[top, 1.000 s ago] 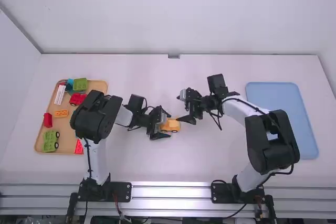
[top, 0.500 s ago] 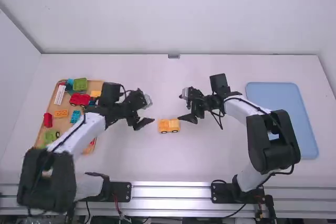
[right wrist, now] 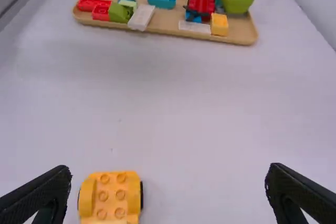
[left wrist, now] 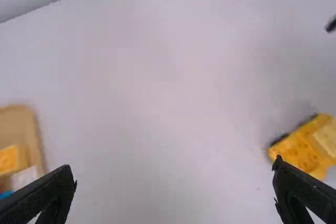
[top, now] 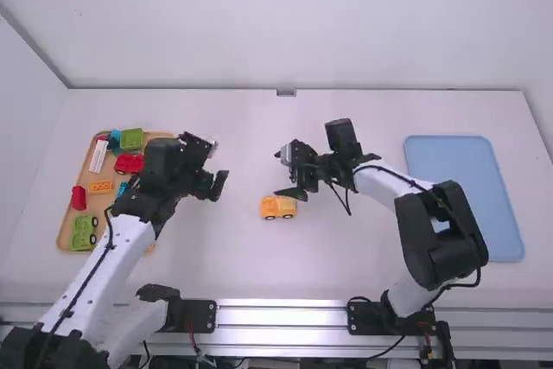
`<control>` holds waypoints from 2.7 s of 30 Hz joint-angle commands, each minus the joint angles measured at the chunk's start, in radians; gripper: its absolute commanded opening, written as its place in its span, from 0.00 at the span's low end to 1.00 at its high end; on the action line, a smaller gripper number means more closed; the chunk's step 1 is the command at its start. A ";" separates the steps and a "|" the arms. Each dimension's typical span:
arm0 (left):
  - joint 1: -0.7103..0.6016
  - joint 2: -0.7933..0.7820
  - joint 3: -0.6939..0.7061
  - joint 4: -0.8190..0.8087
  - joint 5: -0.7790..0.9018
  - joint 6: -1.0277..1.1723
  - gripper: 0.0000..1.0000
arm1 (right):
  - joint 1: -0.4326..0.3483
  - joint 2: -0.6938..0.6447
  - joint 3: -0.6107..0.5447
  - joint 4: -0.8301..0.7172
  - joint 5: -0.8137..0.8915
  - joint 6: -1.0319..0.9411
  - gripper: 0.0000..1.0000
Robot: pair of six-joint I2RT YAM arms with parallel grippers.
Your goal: Assemble lego blocks to make yellow taxi
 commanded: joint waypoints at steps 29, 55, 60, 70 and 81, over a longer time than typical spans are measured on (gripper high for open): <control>0.231 -0.011 0.186 -0.175 -0.373 -0.476 0.99 | 0.100 -0.204 0.264 -0.240 0.286 0.212 0.99; 0.536 0.294 0.371 -0.325 -0.074 -0.632 0.99 | 0.076 -0.203 0.262 -0.236 0.427 0.233 0.99; 0.434 0.531 0.592 -0.461 -0.181 -0.667 0.99 | 0.045 -0.203 0.262 -0.237 0.396 0.234 0.99; 0.356 1.074 1.149 -0.787 -0.229 -0.788 0.99 | 0.019 -0.203 0.262 -0.249 0.397 0.238 0.99; 0.356 1.401 1.441 -0.858 -0.167 -0.832 0.85 | 0.005 -0.203 0.262 -0.274 0.419 0.209 0.99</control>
